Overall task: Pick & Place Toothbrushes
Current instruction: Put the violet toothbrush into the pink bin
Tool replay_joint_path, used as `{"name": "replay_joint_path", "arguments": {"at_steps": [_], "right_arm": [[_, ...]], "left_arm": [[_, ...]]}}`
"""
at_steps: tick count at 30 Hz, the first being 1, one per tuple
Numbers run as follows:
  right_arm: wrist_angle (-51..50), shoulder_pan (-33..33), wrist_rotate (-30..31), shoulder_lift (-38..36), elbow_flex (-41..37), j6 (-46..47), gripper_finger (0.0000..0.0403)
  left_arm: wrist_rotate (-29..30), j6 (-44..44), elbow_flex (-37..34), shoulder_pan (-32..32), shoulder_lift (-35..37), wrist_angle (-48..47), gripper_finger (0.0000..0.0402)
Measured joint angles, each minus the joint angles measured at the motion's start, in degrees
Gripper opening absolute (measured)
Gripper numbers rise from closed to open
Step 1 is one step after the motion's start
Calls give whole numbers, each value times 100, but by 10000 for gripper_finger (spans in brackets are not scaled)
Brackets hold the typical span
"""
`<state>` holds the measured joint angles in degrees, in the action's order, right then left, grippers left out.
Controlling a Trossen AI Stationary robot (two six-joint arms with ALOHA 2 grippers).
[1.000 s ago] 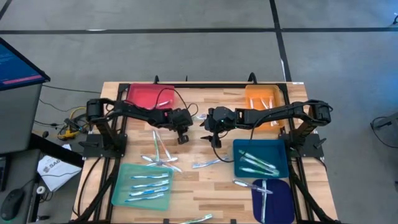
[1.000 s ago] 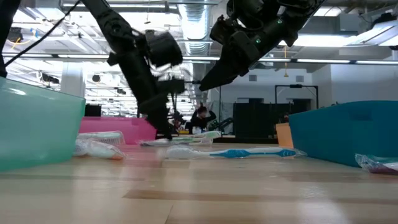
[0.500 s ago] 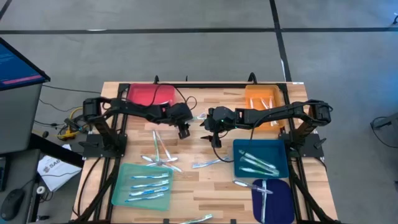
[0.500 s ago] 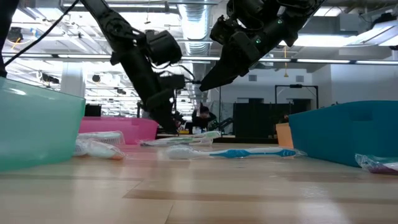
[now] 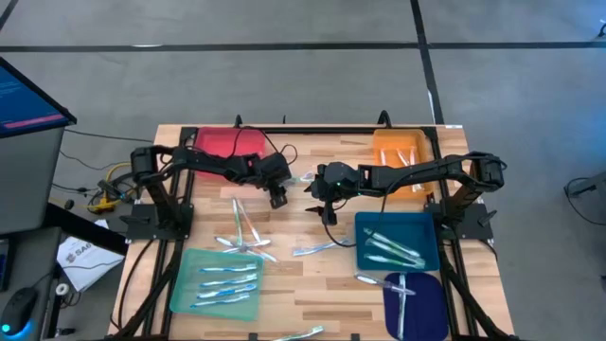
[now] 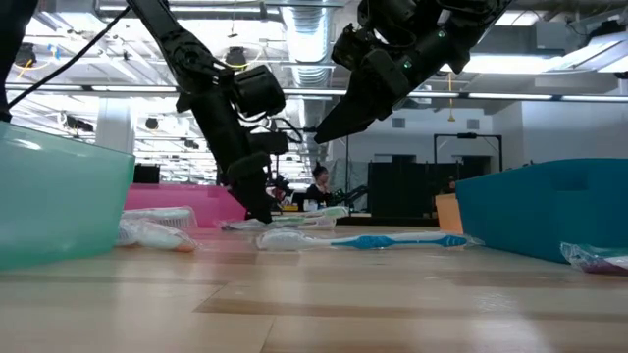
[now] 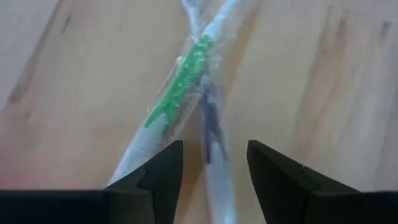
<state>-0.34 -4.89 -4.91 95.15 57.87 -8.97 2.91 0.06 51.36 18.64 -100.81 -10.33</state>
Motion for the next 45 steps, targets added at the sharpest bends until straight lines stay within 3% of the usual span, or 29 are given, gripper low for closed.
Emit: {"name": "replay_joint_path", "arguments": {"at_steps": [24, 28, 35, 42, 45], "right_arm": [[38, 0, 0, 0, 0, 0, 285], [38, 0, 0, 0, 0, 0, 285], [54, 0, 0, 0, 0, 58, 285], [51, 8, 0, 0, 0, 163, 285], [50, 33, 0, 0, 0, 197, 285]], "left_arm": [[-30, 515, 36, -337, -114, -153, 171], [78, 411, 36, -341, -114, -162, 138], [9, 375, 76, -385, -248, -372, 18], [363, 545, 56, -835, -85, -615, 15], [247, 762, 16, -1100, 162, -1003, 15]]}}
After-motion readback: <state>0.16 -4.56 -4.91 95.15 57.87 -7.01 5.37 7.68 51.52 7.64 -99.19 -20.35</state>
